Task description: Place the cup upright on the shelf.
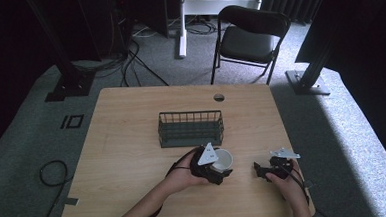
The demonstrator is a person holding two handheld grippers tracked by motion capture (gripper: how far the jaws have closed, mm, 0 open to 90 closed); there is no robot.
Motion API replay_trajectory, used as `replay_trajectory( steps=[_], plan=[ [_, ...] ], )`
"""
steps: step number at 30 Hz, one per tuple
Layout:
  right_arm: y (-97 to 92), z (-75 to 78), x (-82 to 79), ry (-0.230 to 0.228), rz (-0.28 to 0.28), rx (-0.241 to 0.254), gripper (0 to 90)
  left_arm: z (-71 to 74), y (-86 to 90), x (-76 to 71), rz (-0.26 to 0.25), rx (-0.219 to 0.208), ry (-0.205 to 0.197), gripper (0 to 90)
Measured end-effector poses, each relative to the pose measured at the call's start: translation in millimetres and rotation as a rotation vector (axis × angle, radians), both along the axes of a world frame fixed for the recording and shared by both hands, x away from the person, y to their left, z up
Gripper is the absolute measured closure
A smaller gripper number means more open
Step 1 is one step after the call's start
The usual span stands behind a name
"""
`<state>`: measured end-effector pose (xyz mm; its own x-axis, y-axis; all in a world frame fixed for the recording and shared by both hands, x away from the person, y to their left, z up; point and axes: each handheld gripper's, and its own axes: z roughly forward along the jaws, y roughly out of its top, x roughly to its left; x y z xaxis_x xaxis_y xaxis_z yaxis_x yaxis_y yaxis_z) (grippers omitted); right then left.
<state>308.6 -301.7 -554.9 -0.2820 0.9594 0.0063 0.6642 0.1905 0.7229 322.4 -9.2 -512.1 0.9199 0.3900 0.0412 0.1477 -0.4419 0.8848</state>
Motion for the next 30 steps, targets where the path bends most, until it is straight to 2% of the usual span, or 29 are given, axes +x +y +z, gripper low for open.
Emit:
replay_trajectory(
  steps=[4,7,12,17,22,24,25,30],
  plan=[
    [0.0,0.0,0.0,0.000,0.000,0.000,10.2,0.1,-0.2,-0.7,-0.006,-0.004,-0.002,20.0],
    [0.0,0.0,0.0,0.000,0.000,0.000,10.2,1.0,-0.3,-2.7,-0.001,0.002,-0.026,20.2],
    [0.0,0.0,0.0,0.000,0.000,0.000,10.2,6.1,3.3,-2.7,-0.001,-0.014,-0.023,20.4],
    [0.1,0.0,0.0,0.000,-0.001,0.001,10.2,11.7,5.1,-3.7,-0.009,-0.004,-0.029,20.4],
    [0.0,0.0,0.0,0.000,0.000,0.000,10.2,23.8,8.2,-5.5,-0.008,-0.017,-0.042,20.4],
    [0.0,0.0,0.0,0.000,0.000,0.000,10.2,23.8,8.2,-5.5,-0.008,-0.017,-0.042,20.4],
    [0.0,0.0,0.0,0.000,0.000,0.000,10.2,30.6,10.8,-5.7,-0.008,-0.027,-0.044,20.4],
    [0.1,0.1,0.0,0.000,-0.001,0.000,10.2,43.0,14.9,-4.2,0.000,-0.038,-0.053,20.4]
  ],
)
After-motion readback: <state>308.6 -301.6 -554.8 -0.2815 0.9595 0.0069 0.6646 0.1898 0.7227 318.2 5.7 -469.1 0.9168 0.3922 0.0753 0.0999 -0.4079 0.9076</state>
